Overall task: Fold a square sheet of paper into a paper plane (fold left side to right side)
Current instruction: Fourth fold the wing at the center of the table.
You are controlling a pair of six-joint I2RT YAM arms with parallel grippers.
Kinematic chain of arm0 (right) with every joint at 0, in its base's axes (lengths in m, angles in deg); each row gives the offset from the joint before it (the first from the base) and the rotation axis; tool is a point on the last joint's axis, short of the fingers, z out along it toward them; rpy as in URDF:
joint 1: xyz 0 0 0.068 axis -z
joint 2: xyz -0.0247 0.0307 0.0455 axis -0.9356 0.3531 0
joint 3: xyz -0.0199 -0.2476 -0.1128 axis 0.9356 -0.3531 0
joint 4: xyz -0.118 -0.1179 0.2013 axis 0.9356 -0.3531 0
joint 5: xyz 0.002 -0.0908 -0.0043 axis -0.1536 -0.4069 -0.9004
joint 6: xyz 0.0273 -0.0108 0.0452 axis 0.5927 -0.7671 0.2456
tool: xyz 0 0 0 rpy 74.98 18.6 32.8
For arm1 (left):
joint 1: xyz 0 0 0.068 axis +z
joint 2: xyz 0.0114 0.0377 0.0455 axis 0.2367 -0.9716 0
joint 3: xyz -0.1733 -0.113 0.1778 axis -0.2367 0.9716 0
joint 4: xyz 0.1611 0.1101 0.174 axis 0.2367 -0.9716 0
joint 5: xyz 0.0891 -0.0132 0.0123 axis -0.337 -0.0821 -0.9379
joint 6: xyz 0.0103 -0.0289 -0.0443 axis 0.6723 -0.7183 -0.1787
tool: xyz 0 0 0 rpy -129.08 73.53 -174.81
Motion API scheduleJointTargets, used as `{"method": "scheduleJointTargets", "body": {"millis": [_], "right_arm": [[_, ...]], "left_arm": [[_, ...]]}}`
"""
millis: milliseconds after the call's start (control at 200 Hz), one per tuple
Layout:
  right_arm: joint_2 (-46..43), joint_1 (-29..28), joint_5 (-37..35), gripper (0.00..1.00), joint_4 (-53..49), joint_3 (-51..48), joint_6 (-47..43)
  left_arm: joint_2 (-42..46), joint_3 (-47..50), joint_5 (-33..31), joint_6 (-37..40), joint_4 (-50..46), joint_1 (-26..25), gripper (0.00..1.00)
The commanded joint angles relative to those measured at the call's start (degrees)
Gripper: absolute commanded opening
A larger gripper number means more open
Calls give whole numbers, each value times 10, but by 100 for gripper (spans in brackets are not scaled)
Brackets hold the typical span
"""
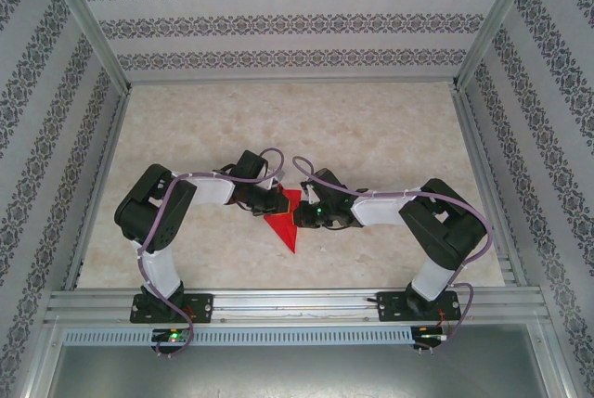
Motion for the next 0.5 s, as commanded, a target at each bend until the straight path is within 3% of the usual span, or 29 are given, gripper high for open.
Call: {"method": "scheduleJointTargets", "body": {"millis": [0,495], "right_arm": [[5,-4,-30,4,-76,-7,-14],[-51,16,24,25,-59,36,-19]], "left_arm": [[-19,16,-37,20,-23,-5,0],[-26,26,-43,19,-17,-5,0]]}}
